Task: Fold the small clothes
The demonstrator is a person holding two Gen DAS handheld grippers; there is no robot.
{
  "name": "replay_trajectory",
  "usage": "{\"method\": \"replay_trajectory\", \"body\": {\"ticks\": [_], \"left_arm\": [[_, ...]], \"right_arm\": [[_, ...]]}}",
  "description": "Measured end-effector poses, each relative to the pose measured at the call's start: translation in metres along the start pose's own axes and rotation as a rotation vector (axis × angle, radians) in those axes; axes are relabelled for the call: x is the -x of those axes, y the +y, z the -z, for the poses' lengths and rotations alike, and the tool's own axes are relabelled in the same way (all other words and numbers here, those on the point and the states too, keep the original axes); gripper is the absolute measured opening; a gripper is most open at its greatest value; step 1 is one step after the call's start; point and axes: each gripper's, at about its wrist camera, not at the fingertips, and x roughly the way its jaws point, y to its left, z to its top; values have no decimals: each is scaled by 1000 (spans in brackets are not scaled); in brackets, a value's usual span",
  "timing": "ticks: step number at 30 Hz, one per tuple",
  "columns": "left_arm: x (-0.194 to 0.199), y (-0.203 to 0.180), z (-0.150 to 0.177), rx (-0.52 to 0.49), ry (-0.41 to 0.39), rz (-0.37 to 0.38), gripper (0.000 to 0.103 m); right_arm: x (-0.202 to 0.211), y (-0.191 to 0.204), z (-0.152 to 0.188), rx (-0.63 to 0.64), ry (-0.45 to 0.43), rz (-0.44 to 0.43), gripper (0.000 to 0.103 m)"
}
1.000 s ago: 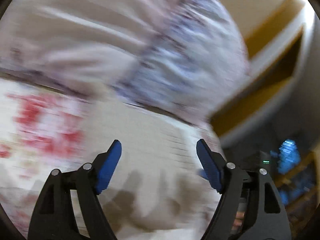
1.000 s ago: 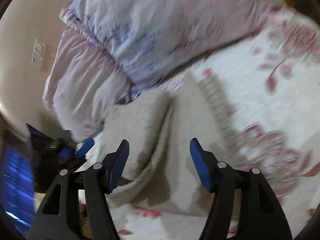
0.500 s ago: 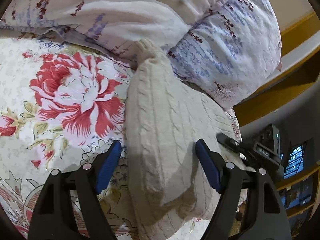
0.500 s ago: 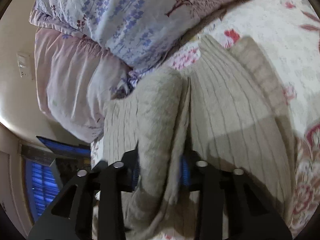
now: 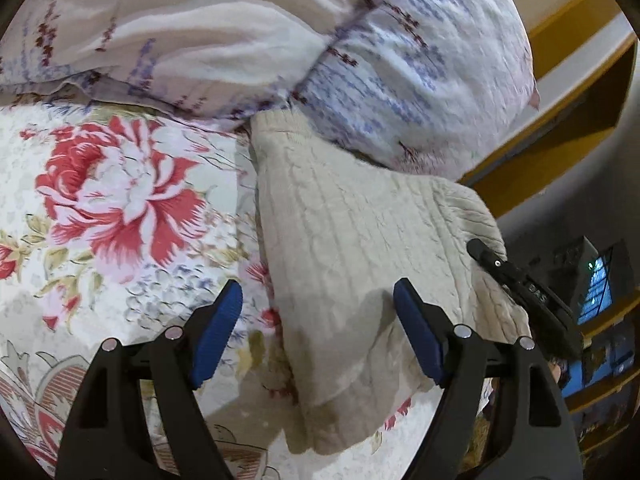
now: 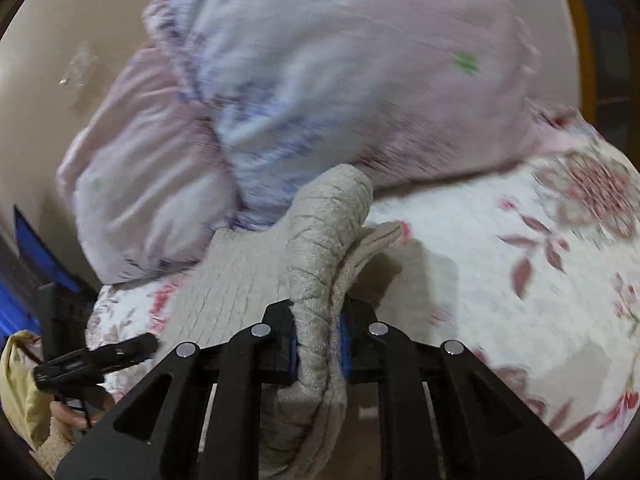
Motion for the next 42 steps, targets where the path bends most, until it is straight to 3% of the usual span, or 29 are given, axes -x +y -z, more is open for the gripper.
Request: {"method": "replay_trajectory", "body": {"ticks": [7,10,12,14,17,19,22,28,38,39,41,42], "left_arm": [[-6,-10,4,-41,7,-1,78],[-8,-13,6,-52,16,-3,78],[-9,-13,8,-52,24,2,78],[-7,-13,10,-56,30,5,78],[-5,-13,13,-51,39,24,78],[-3,-12,17,-38,42,51,78],[1,-11,24,-21,49,78,77],[9,-10,36,2,56,92,76],[4,-12,55,16,119,101,61],[2,-13,57,16,127,99,56],[-1,-13,59,18,138,97,44],[-3,-12,60,17,143,95,35]], "right_arm": [[13,-5,-4,18,-66,-19,15],[-13,-29,0,-18,41,66,15],[-26,-45,6,-76,100,68,18],[-18,-53,6,-129,80,62,33],[7,-59,2,-165,25,84,47],[27,-63,3,-206,3,40,48],[53,-59,10,-220,-7,-38,48],[75,-27,28,-116,23,-95,48],[71,1,46,2,68,-74,48],[68,3,48,23,74,-50,46],[63,5,51,54,89,-21,23],[63,6,52,66,87,-13,20]]}}
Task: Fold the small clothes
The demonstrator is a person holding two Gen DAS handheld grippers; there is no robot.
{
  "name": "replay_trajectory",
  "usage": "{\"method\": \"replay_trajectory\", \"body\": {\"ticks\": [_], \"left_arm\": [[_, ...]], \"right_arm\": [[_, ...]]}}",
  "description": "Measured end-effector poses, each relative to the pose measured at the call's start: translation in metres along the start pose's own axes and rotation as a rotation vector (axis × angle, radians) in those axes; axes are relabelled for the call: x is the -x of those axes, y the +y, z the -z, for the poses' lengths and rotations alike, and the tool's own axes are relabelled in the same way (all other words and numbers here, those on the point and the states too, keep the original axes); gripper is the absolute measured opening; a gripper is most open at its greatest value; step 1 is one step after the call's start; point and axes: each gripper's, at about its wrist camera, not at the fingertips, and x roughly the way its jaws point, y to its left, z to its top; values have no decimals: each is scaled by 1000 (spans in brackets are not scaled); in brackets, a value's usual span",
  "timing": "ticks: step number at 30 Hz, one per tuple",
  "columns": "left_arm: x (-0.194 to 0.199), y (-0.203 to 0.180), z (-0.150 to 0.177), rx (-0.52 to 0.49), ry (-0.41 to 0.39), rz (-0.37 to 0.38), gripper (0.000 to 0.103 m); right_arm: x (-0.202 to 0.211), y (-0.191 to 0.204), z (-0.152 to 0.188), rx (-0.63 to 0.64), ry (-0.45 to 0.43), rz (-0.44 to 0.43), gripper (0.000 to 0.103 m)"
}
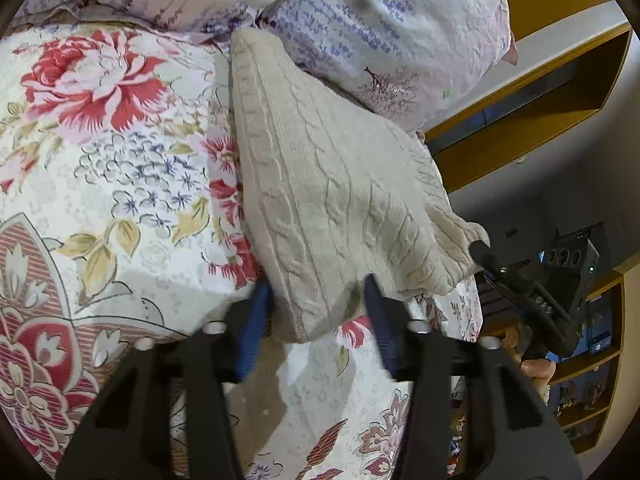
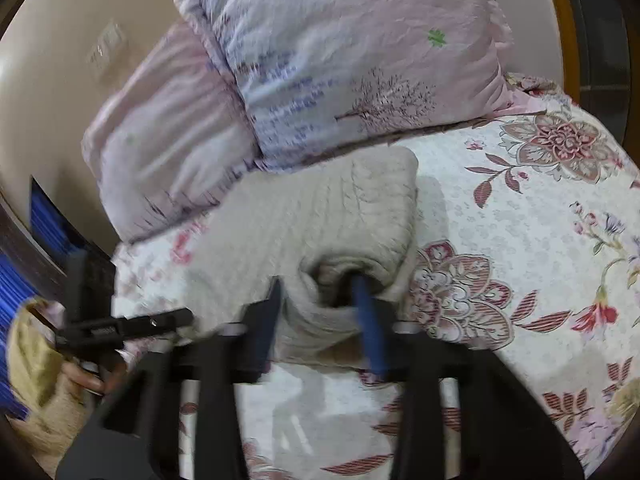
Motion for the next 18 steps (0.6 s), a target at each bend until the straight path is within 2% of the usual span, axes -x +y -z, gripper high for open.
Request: {"method": "replay_trajectory", "body": {"ticks": [3,6,11,15,18], "left_arm": [[2,3,-1,2,-5,6,20],[12,10,-3,21,-19,57,16],[17,18,4,-6,-3,57,13],[15,22,7,-16,7,55,13],[14,19,5,-35,15,48,17]], "right_arm": [[16,4,1,25,-79,6,13],[38,-1,4,21,-148,-25,12],[12,-31,31,-25,7,77,9],[-2,-43,41,-74,67,68,9],[-3,-42,38,-60,91,63,10]]}}
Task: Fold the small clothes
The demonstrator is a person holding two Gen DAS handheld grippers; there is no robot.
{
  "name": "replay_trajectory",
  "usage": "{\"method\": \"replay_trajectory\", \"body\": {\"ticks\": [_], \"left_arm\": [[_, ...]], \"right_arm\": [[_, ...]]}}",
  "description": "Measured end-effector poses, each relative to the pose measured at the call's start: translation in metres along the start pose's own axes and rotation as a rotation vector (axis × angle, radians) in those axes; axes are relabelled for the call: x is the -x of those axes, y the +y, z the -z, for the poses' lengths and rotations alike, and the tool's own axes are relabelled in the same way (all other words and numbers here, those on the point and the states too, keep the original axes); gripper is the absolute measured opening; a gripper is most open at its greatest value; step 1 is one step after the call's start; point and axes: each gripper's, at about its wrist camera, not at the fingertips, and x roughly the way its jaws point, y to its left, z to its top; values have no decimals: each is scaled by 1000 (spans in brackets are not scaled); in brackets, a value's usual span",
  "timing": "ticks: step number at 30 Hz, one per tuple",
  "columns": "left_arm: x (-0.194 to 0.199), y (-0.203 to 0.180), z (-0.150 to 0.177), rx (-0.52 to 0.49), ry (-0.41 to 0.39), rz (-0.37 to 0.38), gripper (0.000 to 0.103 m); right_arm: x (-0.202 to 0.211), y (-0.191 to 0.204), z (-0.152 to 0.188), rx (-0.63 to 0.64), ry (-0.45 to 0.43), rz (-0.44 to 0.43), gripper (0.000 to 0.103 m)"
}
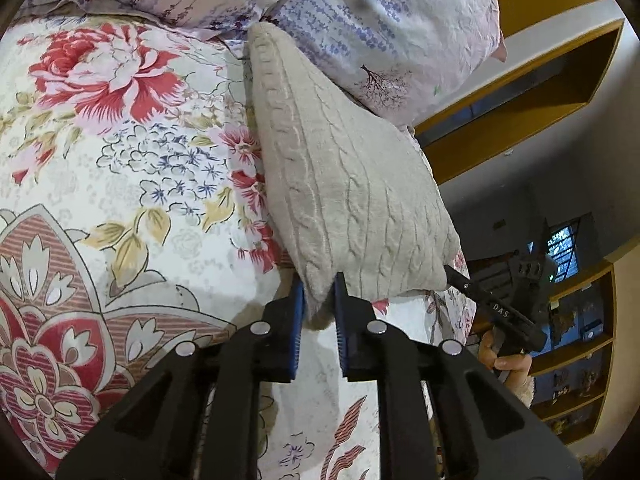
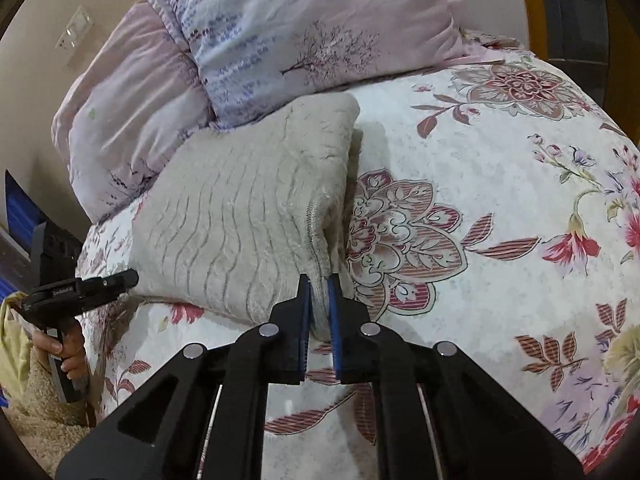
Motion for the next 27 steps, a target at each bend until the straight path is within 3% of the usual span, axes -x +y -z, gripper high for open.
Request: {"method": "replay_trajectory", "body": {"ticks": [1,2,3,4,6,12,16,18,19,20,25,27], "left_arm": [[1,-1,0,-5,4,-1,20],[3,-2,0,-6,3,2,21],[4,-3,-3,-9,0,7,32],[7,-5,-5,-10,-10,9,50],[16,-5,-9,-12,-56,-7,67],[14,-9,-31,-3,-108,-64,80],[-2,-7,-42,23,-98,-99,81],[-12,-5,-49,40,-91,-108,81],[-16,-4,-51,47,-89,-110,81],[-19,-4,-52,51,-89,-108,81],[-25,-8,-57,28,-101,-108,81],[-26,-11,-59,8,-108,-116,81]], "right_arm": [[3,-1,-2,-9,1,-12,16],[7,-2,-3,-23,-6,-27,32],[11,-5,-5,-43,-18,-39,42],[17,-9,-10,-73,-41,-50,57],[22,-17,-19,-123,-74,-81,60],[-10,-32,-67,-296,-47,-181,60],[-45,-41,-88,-373,-3,-172,58],[-59,-38,-95,-356,15,-142,47],[-67,-33,-98,-334,24,-139,24],[-70,-29,-101,-311,20,-143,12],[-38,13,-119,-48,-205,-75,9],[-35,19,-123,-13,-234,-31,9]]}}
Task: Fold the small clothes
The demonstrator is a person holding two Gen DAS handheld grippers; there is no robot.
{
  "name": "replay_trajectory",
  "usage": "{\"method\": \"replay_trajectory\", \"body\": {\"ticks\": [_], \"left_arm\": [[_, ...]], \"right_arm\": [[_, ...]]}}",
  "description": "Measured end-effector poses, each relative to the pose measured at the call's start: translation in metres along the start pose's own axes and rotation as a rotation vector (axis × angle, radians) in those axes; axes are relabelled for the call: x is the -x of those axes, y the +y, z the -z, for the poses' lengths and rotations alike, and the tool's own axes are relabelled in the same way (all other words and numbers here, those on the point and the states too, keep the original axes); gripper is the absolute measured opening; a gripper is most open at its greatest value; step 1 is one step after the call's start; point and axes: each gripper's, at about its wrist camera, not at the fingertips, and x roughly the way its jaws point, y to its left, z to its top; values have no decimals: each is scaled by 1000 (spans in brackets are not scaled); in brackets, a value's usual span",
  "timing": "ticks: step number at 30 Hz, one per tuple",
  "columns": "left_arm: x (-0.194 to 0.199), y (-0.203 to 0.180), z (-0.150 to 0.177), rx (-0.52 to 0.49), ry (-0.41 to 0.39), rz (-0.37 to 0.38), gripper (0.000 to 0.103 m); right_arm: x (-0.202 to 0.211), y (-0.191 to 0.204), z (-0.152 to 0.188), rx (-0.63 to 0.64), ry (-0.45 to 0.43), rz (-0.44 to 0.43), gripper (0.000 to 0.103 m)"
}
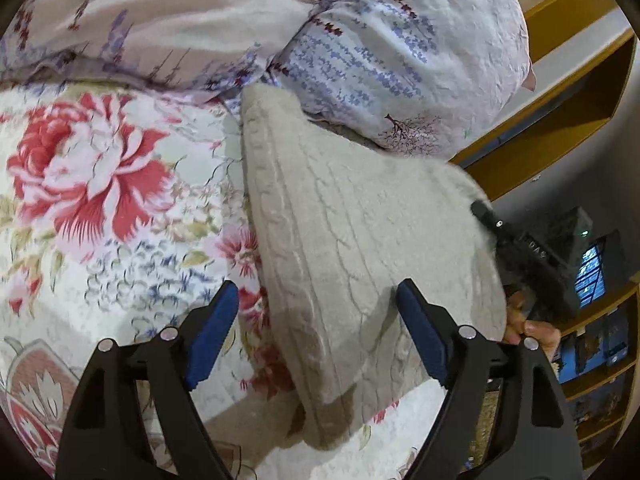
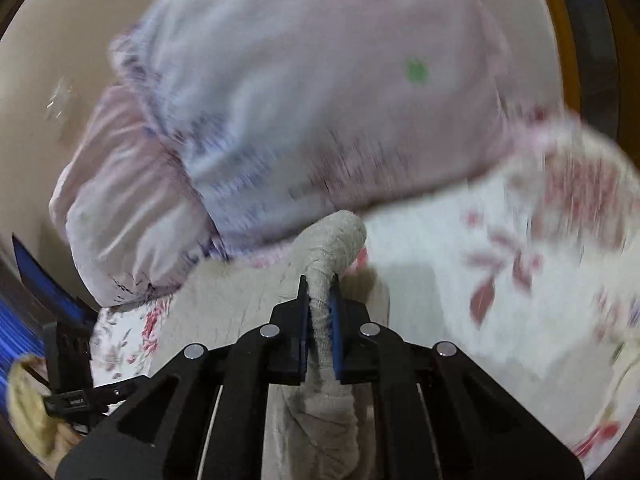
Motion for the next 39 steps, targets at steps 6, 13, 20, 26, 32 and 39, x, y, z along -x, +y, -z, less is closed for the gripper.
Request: {"method": "replay_trajectory", "body": {"ticks": [6,13,20,26,32,39], "left_arm": [[-7,-4,2,-28,13,8,81],[-6,-4,3,-21,15,8,82],[1,-4,6,-18,4,14,83],[-3,-9,10,-25,18,14,83],[-4,-11,11,-23,17,12,85],[-10,-14,14,-30,34,19,85]], "right_arm": [[-42,-29,21,-29,171,200,9],[-28,-19,15,5,154,239,26],[28,13,30,82,68,73,31],[14,28,67,207,213,99,32],[18,22,86,203,175,103,33],[19,23,90,227,170,126,33]]}}
